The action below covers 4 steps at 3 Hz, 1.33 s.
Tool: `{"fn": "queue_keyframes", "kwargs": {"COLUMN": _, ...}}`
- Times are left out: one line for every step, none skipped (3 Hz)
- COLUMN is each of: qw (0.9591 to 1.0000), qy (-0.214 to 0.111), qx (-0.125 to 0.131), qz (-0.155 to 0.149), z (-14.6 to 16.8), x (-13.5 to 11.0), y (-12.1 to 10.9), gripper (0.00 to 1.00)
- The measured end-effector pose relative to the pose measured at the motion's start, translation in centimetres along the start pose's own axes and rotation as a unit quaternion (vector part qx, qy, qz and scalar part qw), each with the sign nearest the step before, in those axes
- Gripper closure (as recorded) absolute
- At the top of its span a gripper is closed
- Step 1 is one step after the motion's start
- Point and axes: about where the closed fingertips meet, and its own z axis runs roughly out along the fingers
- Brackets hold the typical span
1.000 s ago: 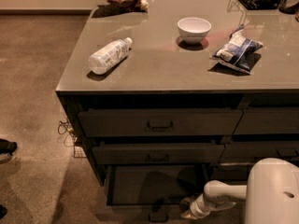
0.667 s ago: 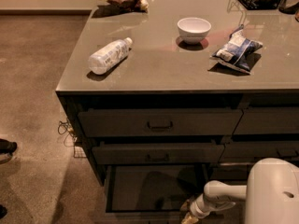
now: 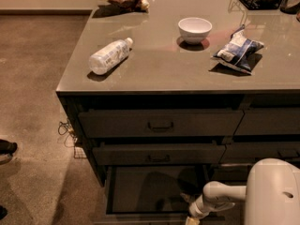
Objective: Open bottom drawer
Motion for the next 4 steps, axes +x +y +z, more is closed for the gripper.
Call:
{"fn": "queue_keyframes", "kwargs": {"qw": 1.0, "qy": 0.0, "qx": 0.0, "qz": 0.0, "z": 0.0, "x": 0.0, "y": 0.0, "gripper": 0.0}}
{"fn": "queue_keyframes", "kwargs": {"qw": 0.9999, "qy": -0.013, "qx": 0.007, "qz": -0.002, "z": -1.1, "x": 0.2, "y": -0.1, "gripper": 0.0}}
{"fn": "queue_keyframes", "kwargs": {"qw": 0.9983, "qy": -0.046, "qx": 0.034, "qz": -0.011, "z": -5.5, "x": 0.1, "y": -1.6, "gripper": 0.0}}
{"fn": "queue_keyframes", "kwargs": {"qw": 0.9965, "qy": -0.057, "qx": 0.059, "qz": -0.018, "z": -9.9, "x": 0.2, "y": -2.7, "gripper": 0.0}}
